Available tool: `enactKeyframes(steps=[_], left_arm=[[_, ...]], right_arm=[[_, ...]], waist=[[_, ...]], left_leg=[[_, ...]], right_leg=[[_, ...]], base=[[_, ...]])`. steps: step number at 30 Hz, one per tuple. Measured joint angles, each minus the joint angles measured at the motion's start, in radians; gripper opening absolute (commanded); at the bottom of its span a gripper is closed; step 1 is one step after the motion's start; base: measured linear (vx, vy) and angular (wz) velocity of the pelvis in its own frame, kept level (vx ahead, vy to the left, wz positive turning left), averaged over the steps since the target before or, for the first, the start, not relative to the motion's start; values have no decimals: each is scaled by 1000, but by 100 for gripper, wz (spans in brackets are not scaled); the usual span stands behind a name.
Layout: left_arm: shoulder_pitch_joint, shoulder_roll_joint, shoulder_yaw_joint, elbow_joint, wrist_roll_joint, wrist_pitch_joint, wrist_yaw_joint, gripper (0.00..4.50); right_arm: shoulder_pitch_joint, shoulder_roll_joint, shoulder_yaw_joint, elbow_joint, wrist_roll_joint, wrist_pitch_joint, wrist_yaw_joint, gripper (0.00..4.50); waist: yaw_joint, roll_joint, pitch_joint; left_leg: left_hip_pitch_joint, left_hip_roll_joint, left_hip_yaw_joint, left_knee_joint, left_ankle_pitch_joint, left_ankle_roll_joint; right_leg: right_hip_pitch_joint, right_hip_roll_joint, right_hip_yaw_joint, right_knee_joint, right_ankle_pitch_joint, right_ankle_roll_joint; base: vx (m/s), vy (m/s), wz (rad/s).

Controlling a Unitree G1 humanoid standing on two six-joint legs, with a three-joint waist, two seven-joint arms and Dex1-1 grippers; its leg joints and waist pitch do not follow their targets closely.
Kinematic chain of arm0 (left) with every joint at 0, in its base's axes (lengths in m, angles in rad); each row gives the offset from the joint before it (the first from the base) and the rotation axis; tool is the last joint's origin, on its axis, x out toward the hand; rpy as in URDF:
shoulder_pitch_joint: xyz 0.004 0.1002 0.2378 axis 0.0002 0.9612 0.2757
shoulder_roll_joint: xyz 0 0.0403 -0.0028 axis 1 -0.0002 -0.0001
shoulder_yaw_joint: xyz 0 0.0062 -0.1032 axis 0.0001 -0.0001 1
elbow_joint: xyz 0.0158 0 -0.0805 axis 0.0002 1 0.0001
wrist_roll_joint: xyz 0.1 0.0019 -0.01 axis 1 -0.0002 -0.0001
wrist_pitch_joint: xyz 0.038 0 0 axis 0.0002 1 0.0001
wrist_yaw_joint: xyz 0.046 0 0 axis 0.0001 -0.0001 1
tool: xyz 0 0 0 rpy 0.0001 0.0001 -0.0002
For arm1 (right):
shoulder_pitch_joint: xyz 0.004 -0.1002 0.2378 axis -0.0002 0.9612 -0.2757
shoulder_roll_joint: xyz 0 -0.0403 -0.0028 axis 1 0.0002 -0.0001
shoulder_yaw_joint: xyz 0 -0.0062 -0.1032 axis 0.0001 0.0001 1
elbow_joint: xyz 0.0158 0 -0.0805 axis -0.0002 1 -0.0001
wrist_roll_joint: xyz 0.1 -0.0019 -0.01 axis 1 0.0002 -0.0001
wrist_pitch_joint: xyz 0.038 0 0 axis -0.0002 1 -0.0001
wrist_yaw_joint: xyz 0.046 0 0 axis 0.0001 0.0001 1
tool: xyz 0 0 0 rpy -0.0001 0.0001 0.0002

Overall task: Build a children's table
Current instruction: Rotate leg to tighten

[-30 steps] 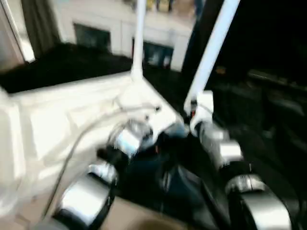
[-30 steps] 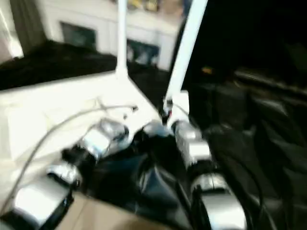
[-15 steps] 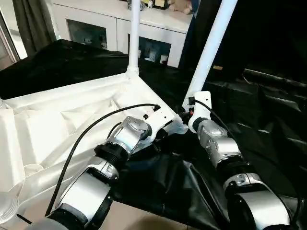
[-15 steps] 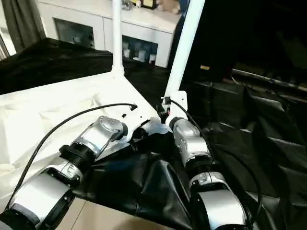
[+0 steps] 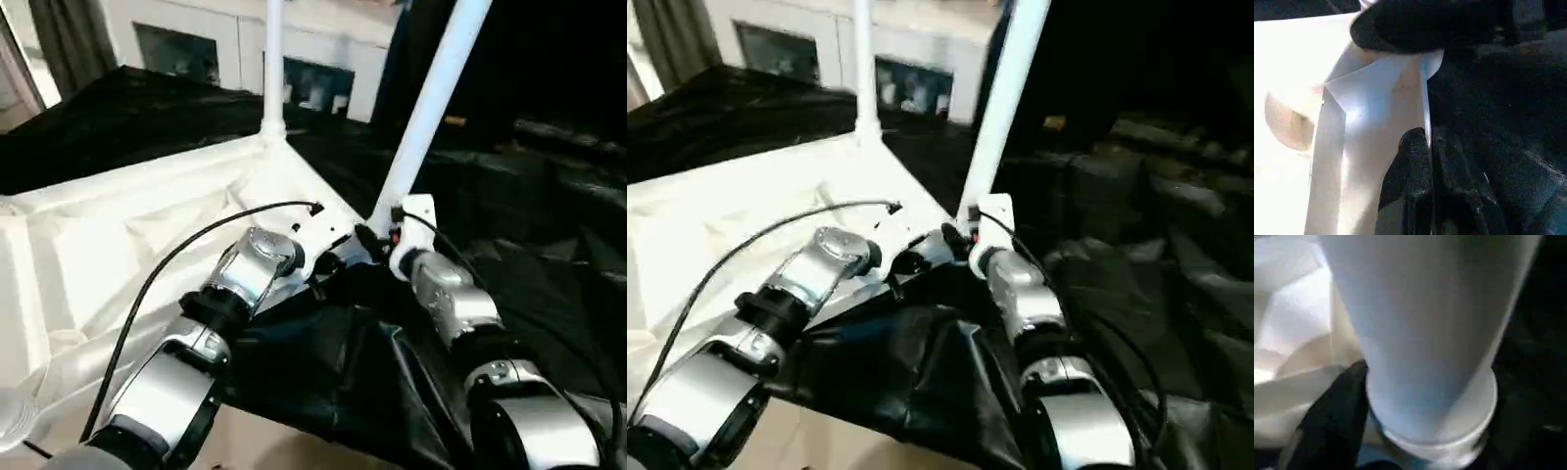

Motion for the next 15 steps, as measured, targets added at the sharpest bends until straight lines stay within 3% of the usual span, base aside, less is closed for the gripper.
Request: enactKeyframes(steps=[1, 2, 4, 7, 10, 15], left_arm=[[3, 5, -1, -8, 0, -5, -7, 0], [7, 16, -4, -25, 0, -16, -19, 0], [22, 32, -2, -45, -5, -55, -41, 0], [52, 62, 3, -79, -27, -111, -87, 0], [103, 127, -5, -158, -46, -162, -198, 0], [143, 192, -15, -230, -75, -174, -327, 0]], right_arm=[[9, -10, 1, -17, 3, 7, 26, 364], [32, -26, 8, -62, 8, 26, 64, 392], [75, -60, 26, -149, 20, 61, 135, 394], [124, -140, 60, -261, 43, 132, 247, 433], [203, -250, 130, -404, 55, 173, 404, 437], [269, -334, 176, -531, 61, 204, 544, 437]], waist=[[1, 0, 1], [5, 2, 3], [11, 3, 6], [13, 2, 7], [12, 2, 8], [12, 3, 14]], left_leg=[[-1, 4, 3, 0, 4, 0], [-3, 9, 7, 0, 13, 3], [-7, 9, 10, 1, 16, 8], [-14, 9, 11, 6, 17, 11], [-17, 9, 13, 12, 12, 19], [-19, 9, 14, 20, 11, 21]], right_leg=[[0, 2, 0, 0, 0, 0], [-2, 5, -1, -1, 0, -1], [-5, 5, 1, -1, 0, -1], [-15, 5, 4, 0, -1, -1], [-18, 5, 8, 2, -1, -1], [-20, 5, 10, 11, -3, -3]], base=[[0, 0, 0], [0, 0, 0], [0, 0, 0], [0, 0, 0], [0, 0, 0], [0, 0, 0]])
